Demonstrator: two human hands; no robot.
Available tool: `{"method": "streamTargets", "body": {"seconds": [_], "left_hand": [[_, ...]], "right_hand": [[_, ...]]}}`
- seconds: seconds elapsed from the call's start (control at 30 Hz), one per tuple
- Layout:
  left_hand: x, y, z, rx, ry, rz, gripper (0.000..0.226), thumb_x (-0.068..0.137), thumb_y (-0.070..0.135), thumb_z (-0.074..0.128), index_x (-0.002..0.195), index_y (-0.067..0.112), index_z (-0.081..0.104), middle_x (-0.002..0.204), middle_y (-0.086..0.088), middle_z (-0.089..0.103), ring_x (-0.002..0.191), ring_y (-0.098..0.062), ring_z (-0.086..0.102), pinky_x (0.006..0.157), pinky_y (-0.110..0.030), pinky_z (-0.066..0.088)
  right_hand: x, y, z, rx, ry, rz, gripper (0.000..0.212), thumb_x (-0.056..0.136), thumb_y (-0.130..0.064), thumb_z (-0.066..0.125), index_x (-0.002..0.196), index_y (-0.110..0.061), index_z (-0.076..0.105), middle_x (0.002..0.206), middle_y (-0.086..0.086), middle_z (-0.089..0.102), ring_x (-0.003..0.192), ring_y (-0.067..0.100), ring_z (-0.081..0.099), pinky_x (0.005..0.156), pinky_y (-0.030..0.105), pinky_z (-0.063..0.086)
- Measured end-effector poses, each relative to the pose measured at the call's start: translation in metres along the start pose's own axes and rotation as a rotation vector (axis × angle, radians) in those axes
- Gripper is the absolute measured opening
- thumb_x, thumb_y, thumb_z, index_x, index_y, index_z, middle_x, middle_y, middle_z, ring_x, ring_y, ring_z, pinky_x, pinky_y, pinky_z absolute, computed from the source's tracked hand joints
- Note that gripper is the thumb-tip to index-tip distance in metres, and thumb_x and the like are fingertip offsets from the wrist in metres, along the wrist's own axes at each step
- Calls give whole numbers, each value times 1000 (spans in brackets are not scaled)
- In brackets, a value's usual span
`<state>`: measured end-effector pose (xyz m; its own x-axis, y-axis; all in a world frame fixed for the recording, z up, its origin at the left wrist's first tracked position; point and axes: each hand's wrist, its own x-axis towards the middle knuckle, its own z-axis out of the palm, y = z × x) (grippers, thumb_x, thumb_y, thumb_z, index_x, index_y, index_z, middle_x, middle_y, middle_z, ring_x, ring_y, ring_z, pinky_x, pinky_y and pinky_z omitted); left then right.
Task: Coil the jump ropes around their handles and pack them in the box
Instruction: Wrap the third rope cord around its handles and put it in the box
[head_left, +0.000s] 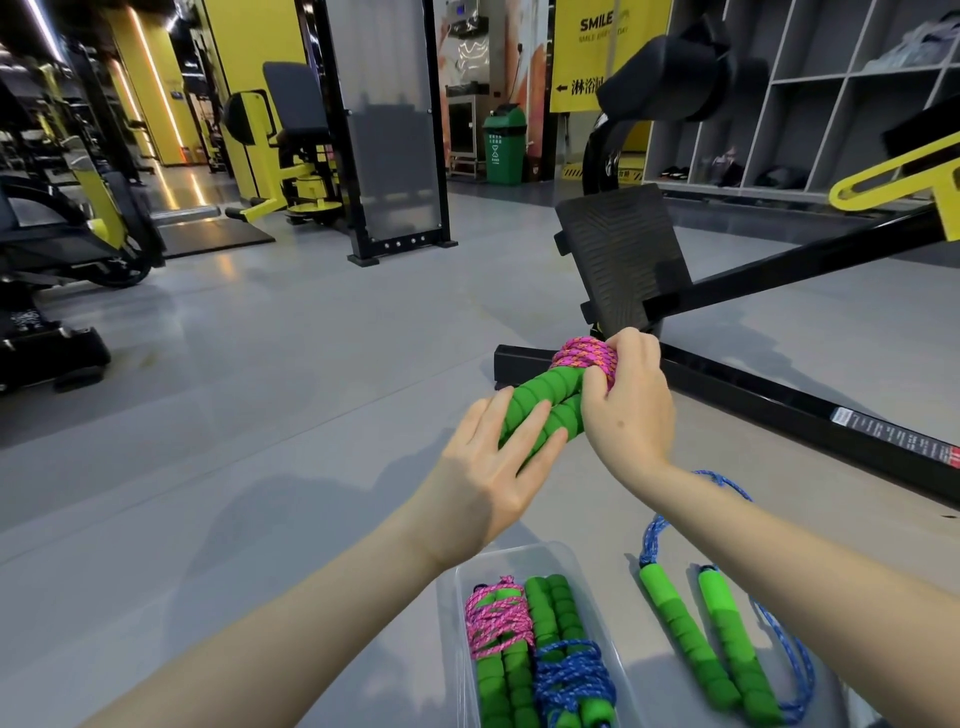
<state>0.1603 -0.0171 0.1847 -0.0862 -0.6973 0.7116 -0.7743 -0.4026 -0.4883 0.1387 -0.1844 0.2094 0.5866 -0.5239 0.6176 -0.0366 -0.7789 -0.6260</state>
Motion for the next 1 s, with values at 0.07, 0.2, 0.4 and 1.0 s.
{"method": "streamTargets", "body": {"seconds": [0.07,0.2,0.4,1.0], "left_hand": [[-2,-3,2,1,5,-7,26,88,-7,52,112,-2,61,110,-27,65,94,-50,60,76,-50,49],[-11,-11,3,14,18,-58,33,84,-4,63,116,1,55,112,-25,64,96,-47,57,79,-50,46],[-16,-11,6,-1,-10,-63,35,83,-3,65,117,2,55,114,-24,63,97,-45,56,80,-49,45],[-66,-15,4,-142,-232,272,24,103,5,34,124,7,46,135,-26,41,110,-47,53,93,-54,43]], "right_hand": [[-1,3,2,129,-24,-21,25,83,-19,43,105,-9,49,116,7,45,100,29,50,79,41,43],[-9,17,-1,326,-155,-243,46,86,-30,57,128,-13,45,143,3,31,136,8,26,108,18,27],[-16,41,-5,261,-265,-463,40,90,-40,50,126,-23,52,156,4,16,143,16,19,111,42,29],[-23,102,-27,-366,-530,-1444,62,86,-31,54,143,-27,30,149,16,25,132,46,32,100,59,37]]}}
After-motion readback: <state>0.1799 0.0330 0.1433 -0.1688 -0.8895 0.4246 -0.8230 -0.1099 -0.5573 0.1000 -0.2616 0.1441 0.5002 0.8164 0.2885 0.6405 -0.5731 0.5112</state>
